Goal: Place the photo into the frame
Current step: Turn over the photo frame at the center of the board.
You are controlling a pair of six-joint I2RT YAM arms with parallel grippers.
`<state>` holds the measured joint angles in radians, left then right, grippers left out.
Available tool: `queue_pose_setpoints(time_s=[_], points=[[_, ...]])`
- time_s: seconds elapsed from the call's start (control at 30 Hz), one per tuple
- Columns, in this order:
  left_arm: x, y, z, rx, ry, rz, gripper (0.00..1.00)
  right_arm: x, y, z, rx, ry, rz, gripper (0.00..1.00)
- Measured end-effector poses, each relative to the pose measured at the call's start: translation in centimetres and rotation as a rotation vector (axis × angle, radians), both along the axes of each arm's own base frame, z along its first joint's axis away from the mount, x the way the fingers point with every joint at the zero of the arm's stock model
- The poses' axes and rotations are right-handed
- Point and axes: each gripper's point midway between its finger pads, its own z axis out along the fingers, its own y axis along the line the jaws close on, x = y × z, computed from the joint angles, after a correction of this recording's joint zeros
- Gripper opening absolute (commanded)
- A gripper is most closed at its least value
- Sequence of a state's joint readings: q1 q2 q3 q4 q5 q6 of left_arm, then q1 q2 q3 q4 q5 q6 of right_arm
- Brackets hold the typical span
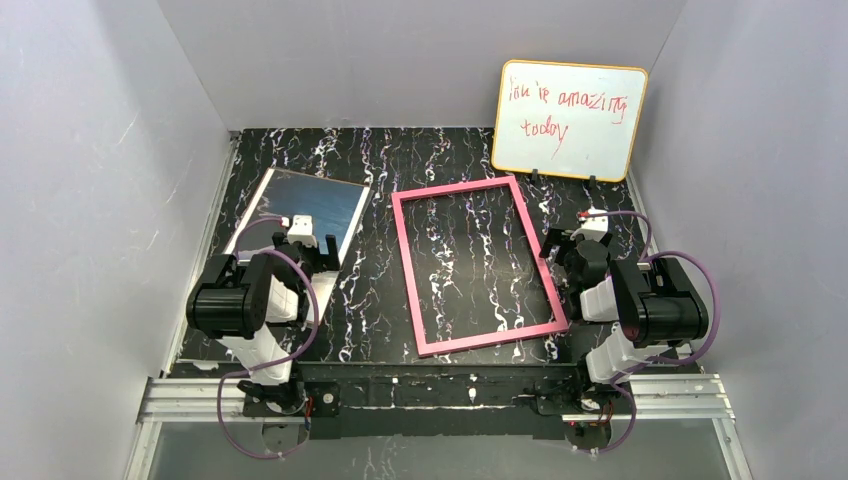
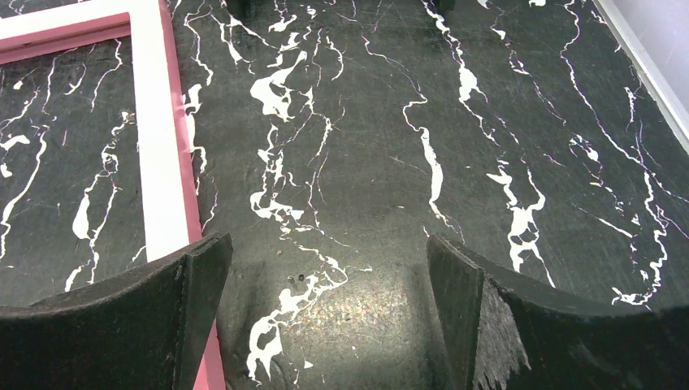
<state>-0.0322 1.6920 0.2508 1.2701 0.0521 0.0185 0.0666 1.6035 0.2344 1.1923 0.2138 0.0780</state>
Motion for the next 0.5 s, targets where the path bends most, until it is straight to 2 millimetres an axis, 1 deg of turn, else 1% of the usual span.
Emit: queue_pose_setpoints(time_s=[0.5], points=[[-0.03, 0.00, -0.07, 0.000, 0.005, 0.001, 0.98, -0.01, -0.13, 0.00, 0.000, 0.000, -0.008, 0.99]])
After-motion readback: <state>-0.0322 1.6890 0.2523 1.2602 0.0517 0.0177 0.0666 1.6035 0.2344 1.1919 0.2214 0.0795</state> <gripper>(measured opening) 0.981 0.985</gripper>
